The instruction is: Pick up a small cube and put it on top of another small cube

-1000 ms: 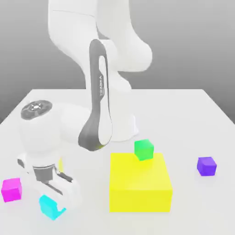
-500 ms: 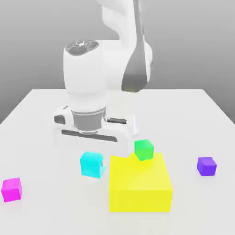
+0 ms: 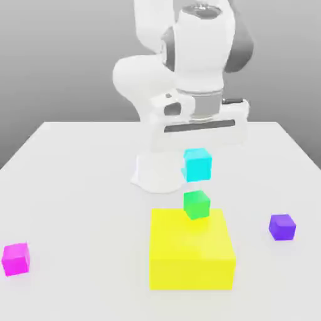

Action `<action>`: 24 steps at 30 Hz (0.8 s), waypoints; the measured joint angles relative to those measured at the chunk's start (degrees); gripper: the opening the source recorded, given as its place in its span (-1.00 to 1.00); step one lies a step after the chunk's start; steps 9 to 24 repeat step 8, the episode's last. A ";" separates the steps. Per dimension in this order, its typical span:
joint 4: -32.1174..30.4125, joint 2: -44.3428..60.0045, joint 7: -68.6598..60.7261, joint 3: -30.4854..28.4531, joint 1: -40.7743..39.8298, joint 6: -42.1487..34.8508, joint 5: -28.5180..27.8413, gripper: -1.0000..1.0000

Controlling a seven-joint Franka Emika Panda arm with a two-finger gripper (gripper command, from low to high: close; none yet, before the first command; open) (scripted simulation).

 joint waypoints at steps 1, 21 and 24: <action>-0.60 1.47 -0.11 0.24 0.08 2.08 0.16 -1.00; -2.84 8.73 -0.27 1.02 0.06 11.56 0.66 1.00; -2.84 8.73 -0.27 1.02 0.06 11.56 0.66 1.00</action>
